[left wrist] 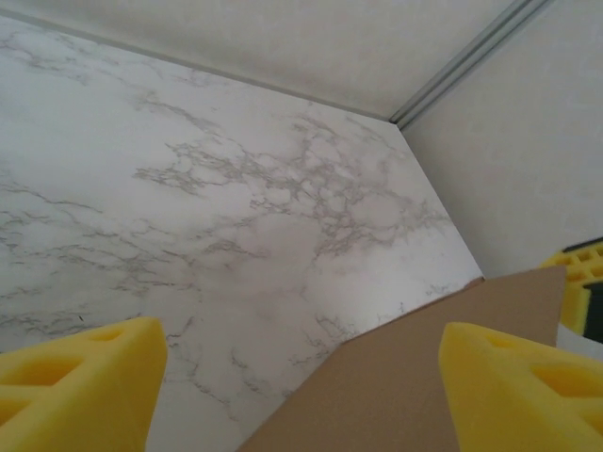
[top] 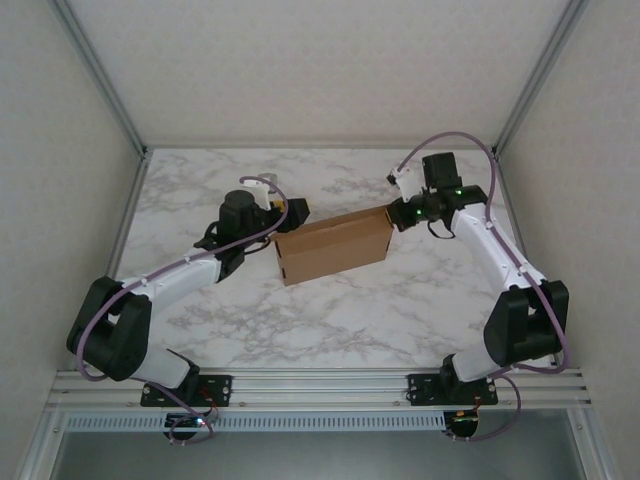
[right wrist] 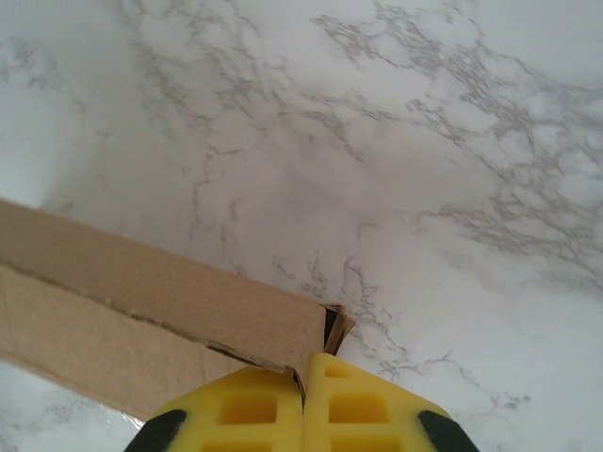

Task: Fold the paper box

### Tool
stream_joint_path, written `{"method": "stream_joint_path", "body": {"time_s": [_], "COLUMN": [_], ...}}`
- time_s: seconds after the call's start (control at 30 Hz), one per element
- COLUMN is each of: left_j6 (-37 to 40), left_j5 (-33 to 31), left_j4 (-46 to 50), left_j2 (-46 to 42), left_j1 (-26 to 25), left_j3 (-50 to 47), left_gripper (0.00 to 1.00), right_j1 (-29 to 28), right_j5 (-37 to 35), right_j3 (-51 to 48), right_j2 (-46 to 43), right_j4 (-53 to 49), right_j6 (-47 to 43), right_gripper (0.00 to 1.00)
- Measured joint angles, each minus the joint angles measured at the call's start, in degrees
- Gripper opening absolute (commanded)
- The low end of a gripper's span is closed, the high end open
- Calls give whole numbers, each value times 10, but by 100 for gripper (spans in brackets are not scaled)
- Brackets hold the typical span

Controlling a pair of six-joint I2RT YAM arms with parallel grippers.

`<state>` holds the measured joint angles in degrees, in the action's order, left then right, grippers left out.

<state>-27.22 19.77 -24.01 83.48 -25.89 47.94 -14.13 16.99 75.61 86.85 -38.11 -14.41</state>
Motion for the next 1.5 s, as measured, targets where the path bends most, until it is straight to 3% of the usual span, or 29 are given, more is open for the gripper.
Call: {"method": "stream_joint_path", "body": {"time_s": [0.3, 0.5, 0.67, 0.83, 1.0, 1.1, 1.23, 1.5], "left_j6": [0, 0, 0, 4, 27, 50, 127, 308], "left_j5": [9, 18, 19, -37, -160, -192, -150, -43], "left_j4": [-3, -10, -13, 5, 34, 37, 58, 179], "left_j2": [0, 0, 0, -18, -112, -160, -189, -241], "left_j1": [-2, -3, -3, 5, 36, 38, 38, 36], "left_j3": [0, 0, 0, -3, -18, -18, -14, -9], "left_gripper": [77, 77, 79, 83, 87, 88, 90, 89], "right_j1": [-3, -9, -30, -43, -43, -43, -43, -43], "right_j5": [-62, -104, -143, -156, -159, -158, -147, -172], "right_j3": [85, 64, 58, 74, 82, 82, 82, 32], "right_j2": [62, 49, 38, 38, 39, 39, 39, 14], "right_j4": [-46, -21, -26, -54, -73, -75, -73, -19], "right_j6": [186, 371, 446, 436, 354, 299, 255, 260], "right_gripper": [1, 5, 12, 17, 26, 28, 49, 61]}}
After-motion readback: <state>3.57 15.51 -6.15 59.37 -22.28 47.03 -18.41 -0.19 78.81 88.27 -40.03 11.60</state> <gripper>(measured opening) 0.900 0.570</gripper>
